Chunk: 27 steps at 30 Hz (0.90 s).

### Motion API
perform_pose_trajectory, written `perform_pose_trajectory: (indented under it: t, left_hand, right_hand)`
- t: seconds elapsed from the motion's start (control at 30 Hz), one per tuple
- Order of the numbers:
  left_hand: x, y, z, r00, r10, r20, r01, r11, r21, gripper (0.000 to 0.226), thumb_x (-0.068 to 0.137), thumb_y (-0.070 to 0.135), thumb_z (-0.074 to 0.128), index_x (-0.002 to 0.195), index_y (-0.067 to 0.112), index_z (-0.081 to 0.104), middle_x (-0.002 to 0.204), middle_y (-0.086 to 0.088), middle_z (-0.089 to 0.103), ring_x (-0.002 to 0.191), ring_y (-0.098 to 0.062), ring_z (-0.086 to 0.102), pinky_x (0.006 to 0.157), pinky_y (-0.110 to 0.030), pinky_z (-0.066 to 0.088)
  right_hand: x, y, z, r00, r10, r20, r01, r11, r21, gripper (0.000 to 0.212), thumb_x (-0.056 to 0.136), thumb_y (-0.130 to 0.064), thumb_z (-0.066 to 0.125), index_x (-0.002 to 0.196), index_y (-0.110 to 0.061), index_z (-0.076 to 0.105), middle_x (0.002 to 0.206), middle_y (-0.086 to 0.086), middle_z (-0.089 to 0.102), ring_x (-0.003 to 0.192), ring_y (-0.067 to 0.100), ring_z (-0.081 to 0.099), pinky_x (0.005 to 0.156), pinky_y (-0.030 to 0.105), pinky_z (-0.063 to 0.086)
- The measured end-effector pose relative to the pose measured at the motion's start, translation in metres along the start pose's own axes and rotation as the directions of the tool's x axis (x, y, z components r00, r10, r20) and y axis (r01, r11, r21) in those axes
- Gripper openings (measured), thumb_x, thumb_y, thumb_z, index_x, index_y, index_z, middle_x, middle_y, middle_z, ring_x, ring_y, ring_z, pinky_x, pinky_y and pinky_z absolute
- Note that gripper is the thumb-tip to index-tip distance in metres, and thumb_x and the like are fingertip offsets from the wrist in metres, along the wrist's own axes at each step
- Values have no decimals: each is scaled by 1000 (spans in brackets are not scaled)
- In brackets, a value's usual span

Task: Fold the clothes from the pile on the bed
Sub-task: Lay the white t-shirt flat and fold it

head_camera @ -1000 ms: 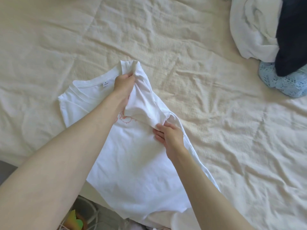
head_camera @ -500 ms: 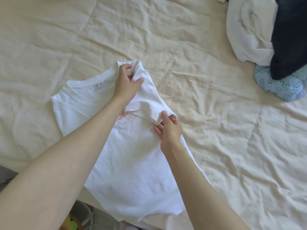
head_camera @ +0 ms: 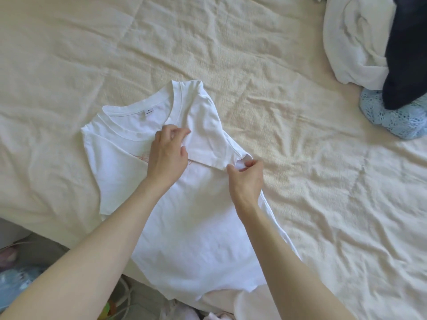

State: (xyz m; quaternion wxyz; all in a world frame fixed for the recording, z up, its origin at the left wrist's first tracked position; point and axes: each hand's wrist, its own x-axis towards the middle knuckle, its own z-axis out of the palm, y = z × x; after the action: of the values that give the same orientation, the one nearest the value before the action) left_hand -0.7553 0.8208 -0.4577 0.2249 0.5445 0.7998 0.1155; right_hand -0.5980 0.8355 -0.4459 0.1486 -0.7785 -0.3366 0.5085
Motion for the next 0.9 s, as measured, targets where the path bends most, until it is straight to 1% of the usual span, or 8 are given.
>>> perform_pose_trajectory:
  t: [0.07,0.17,0.23,0.3,0.43,0.63,0.73,0.9]
  left_hand:
    - [-4,7,1,980,199,-10,-195,970,148,36,80,0,60,116,7,63,124,-19,53,108,-39,52,85,-46,42]
    - [5,15,10,907,391,157,-421,861,285,46,91,8,53,136,16,49,150,-13,34,138,-35,31,106,-47,30]
    - [24,16,17,910,327,256,-402,848,347,52,100,21,37,149,21,21,159,-4,6,146,-24,3,116,-42,6]
    - [46,17,24,925,246,290,-353,838,416,56,102,31,30,151,20,6,159,-2,-4,146,-21,-5,117,-42,-1]
    - [63,23,31,917,201,344,-348,825,445,60,101,38,28,151,19,0,159,-2,-8,146,-20,-7,115,-47,-3]
    - [-16,0,27,953,181,243,-260,899,353,58,99,36,34,151,20,12,159,-6,0,146,-27,-4,114,-53,-6]
    - [-98,-11,28,975,118,188,-167,947,275,55,94,27,50,145,14,33,155,-13,22,142,-38,16,111,-60,11]
    - [-224,-16,35,969,5,248,-77,956,282,52,89,28,33,136,11,50,145,-16,41,131,-41,39,101,-61,34]
  right_hand:
    - [-9,5,-4,929,-349,-123,309,915,-261,25,83,-9,64,104,-7,51,105,8,55,98,26,52,79,28,36]
    - [-11,18,-5,625,-773,109,681,471,-561,31,80,-4,66,111,-3,62,117,13,61,113,34,56,92,44,44]
    - [0,25,-5,573,-733,365,726,248,-642,41,89,-14,59,129,-5,54,141,13,48,135,33,39,109,52,29]
    - [17,29,-9,627,-584,515,709,153,-689,53,98,-29,42,147,-10,30,157,6,19,146,26,11,116,49,3]
    - [38,31,-13,653,-463,599,691,42,-722,61,101,-42,25,152,-17,5,160,-1,-5,147,21,-7,114,47,-12]
    - [6,47,-34,607,-531,591,742,112,-661,58,98,-33,41,150,-17,23,158,9,13,146,29,7,114,53,0]
    - [-20,79,-51,582,-528,618,762,91,-641,57,89,-27,60,141,-13,43,151,14,33,139,36,30,109,59,20]
    - [-49,140,-87,682,-343,645,719,157,-677,55,98,-27,43,149,-20,25,158,7,12,146,29,6,117,43,-3]
